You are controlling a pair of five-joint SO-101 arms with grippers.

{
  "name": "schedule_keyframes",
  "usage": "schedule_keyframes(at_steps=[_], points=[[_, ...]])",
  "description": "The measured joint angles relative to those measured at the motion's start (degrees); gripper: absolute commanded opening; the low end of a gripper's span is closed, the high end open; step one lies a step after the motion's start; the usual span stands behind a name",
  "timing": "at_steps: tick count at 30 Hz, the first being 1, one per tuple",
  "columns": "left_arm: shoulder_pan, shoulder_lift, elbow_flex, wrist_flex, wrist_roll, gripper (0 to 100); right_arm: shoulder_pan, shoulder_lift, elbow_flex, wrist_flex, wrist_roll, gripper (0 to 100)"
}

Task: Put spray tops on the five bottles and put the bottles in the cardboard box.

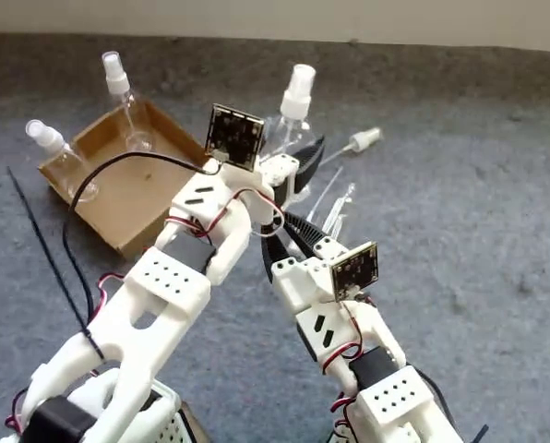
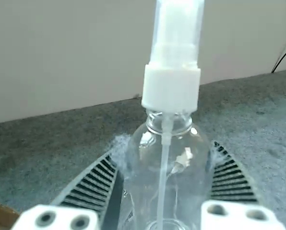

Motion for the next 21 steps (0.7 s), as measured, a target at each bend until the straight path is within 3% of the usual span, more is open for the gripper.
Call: schedule_keyframes(at_steps=[7,21], points=[[0.1,-8.2,1.1,8.7,0.4,4,0.0,0.0,0.0,0.0,0.0,2.6],[-0.4,-24.2,13.5,9.0,0.3,4,3.4,-0.1,0.0,0.0,-0.2,2.6]])
